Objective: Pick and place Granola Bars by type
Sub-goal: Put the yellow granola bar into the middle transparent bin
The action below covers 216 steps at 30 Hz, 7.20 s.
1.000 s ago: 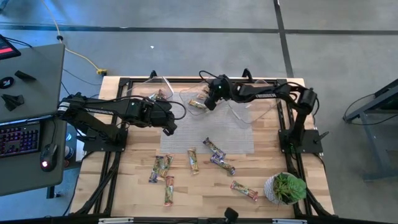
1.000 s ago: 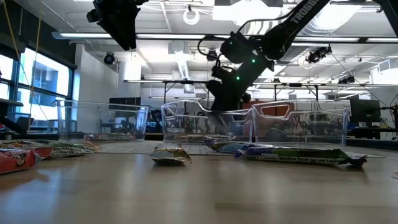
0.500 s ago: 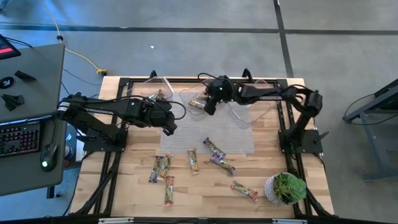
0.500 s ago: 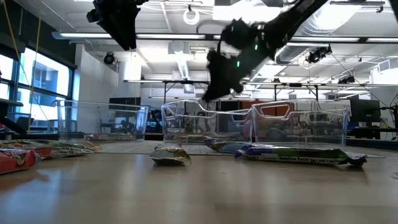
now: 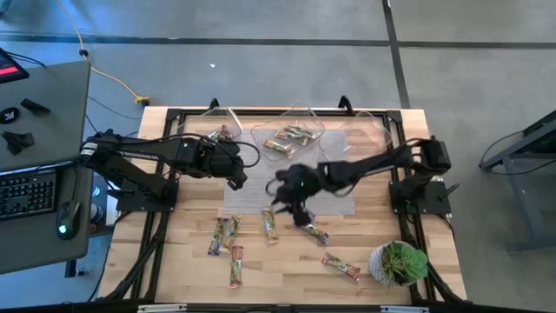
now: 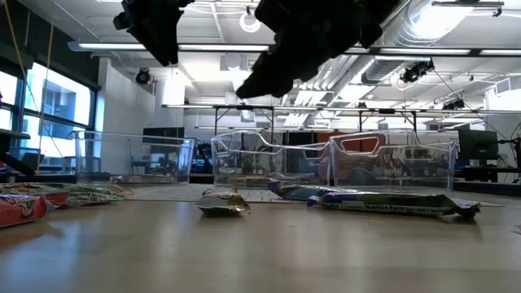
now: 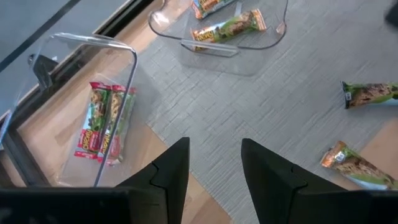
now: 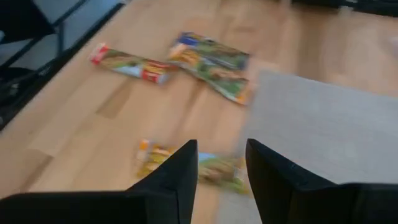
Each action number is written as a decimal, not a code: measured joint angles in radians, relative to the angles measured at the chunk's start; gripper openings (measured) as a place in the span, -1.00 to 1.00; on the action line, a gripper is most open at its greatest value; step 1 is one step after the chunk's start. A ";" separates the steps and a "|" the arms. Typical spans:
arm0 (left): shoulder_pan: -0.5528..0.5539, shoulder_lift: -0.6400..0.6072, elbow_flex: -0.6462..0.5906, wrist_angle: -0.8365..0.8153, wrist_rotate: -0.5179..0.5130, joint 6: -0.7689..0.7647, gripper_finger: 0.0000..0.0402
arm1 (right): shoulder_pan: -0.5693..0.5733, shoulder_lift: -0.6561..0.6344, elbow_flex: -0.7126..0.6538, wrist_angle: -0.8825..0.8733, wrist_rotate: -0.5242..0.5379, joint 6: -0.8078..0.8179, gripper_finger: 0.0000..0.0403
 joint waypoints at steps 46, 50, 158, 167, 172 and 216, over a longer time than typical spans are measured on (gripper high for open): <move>-0.310 0.346 0.000 -0.021 0.548 -0.550 -0.30 | 0.083 0.172 0.000 0.124 0.461 -0.243 -0.41; -0.307 0.405 0.000 -0.027 0.562 -0.492 -0.30 | 0.092 0.144 -0.002 0.050 0.410 -0.236 -0.41; -0.380 0.180 -0.503 0.639 0.238 -0.575 -0.30 | 0.131 -0.567 -0.601 0.306 0.348 0.116 -0.41; -0.290 0.194 -0.504 0.625 0.275 -0.543 -0.30 | 0.131 -0.567 -0.601 0.305 0.348 0.113 -0.41; -0.256 0.226 -0.507 0.606 0.360 -0.537 -0.30 | 0.131 -0.567 -0.601 0.305 0.348 0.113 -0.41; -0.255 0.240 -0.305 0.644 0.335 -0.339 -1.00 | 0.120 -0.567 -0.600 0.357 0.477 0.091 -0.41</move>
